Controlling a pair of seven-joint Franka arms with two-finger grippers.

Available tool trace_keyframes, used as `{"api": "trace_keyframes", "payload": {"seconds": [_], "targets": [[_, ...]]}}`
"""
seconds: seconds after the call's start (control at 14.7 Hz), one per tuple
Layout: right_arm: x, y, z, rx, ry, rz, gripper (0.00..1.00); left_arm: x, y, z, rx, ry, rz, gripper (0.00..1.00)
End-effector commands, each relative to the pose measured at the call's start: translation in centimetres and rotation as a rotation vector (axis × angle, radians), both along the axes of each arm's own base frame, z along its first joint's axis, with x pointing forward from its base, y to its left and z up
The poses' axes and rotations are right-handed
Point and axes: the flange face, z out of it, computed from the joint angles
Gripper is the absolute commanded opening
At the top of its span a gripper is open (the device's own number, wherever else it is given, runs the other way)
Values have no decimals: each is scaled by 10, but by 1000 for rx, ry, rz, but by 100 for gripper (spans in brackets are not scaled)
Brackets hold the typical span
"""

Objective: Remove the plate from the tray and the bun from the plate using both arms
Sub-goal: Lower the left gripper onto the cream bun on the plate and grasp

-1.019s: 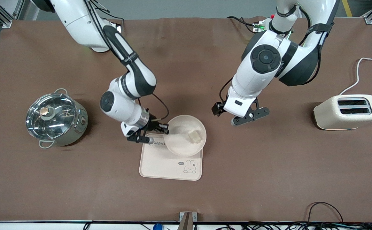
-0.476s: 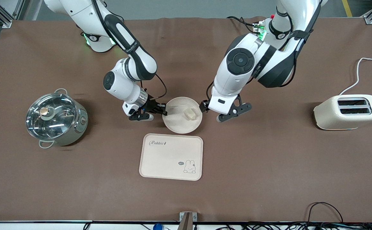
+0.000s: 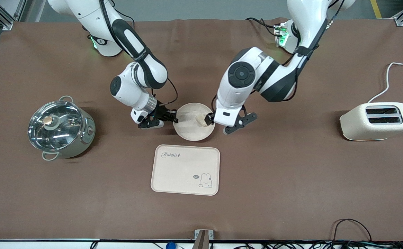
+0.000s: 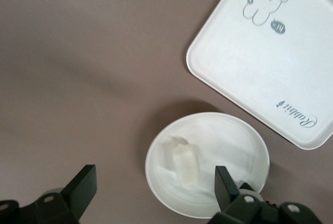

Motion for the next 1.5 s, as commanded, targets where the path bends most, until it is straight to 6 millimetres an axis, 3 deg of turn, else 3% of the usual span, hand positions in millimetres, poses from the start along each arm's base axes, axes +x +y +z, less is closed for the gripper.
{"api": "trace_keyframes", "payload": {"seconds": [0.0,0.34,0.61,0.82,1.09,1.43], "targets": [[-13,1,-3,-7,-10,-5,0,-5,-17,-18,-4,-15,50,100],[-17,-4,-28,-37,5,-16,0,-14,-39,-52,-24,-8,130,100],[-16,-4,-30,-27,17,-41,2,-20,-50,-75,-26,-11,190,100],[-20,1,-31,-18,25,-54,31,-34,-63,-102,23,-33,220,100],[-18,0,-30,-16,24,-59,50,-50,-72,-125,61,-30,245,100],[-9,-4,-19,0,11,-69,54,-60,-82,-150,54,-16,266,96]]}}
